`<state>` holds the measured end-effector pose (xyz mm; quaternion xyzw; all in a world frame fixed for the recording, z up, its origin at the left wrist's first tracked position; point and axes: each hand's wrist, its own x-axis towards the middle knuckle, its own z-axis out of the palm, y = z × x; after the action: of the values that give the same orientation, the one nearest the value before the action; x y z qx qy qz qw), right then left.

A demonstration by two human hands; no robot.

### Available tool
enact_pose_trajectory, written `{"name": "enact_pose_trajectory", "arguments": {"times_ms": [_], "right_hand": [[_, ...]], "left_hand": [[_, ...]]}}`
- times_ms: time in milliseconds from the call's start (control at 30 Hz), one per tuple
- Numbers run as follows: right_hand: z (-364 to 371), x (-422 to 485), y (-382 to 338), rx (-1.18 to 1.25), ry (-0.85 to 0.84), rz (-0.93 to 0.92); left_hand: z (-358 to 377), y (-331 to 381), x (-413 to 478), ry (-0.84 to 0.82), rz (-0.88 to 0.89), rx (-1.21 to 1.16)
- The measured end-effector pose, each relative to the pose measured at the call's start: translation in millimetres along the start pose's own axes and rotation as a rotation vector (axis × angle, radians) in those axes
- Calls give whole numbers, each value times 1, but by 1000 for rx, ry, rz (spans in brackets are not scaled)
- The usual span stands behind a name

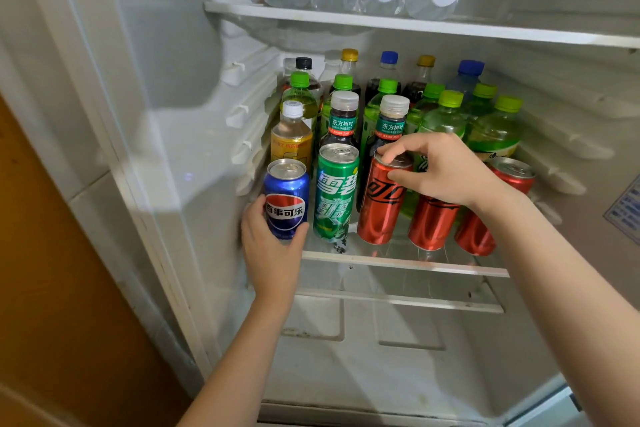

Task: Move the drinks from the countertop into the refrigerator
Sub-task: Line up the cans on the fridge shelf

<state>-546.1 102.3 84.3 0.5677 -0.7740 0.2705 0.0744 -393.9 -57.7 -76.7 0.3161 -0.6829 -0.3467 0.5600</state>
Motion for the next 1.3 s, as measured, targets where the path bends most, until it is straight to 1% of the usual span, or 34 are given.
{"name": "enact_pose_trajectory", "arguments": {"times_ms": [200, 300, 500, 600, 800, 867, 1000, 1067, 1200, 1300], "right_hand": [[0, -1, 1, -29, 6, 5], [3, -6, 0, -28, 35, 15], [3, -20, -3, -70, 276, 15], [7, -32, -5, -63, 367, 41], [17, -68, 1, -20, 558, 124], [19, -79, 1, -14, 599, 148], [22, -104, -2, 11, 641, 175], [24, -117, -5, 36, 672, 188], [29, -141, -12, 68, 687, 220], [29, -163, -17, 85, 631, 239]], "left_hand": [[4, 3, -2, 20, 11, 55], [6, 5, -2, 40, -2, 54], [4, 7, -5, 45, 8, 44], [3, 5, -6, 38, 6, 13], [1, 6, -9, 79, 99, -98], [-1, 13, -11, 89, 128, -101], [-8, 27, -15, 141, 167, -54], [-13, 37, -17, 147, 173, -71], [-19, 52, -26, 91, 199, -111], [-23, 60, -39, 3, 177, -108]]}}
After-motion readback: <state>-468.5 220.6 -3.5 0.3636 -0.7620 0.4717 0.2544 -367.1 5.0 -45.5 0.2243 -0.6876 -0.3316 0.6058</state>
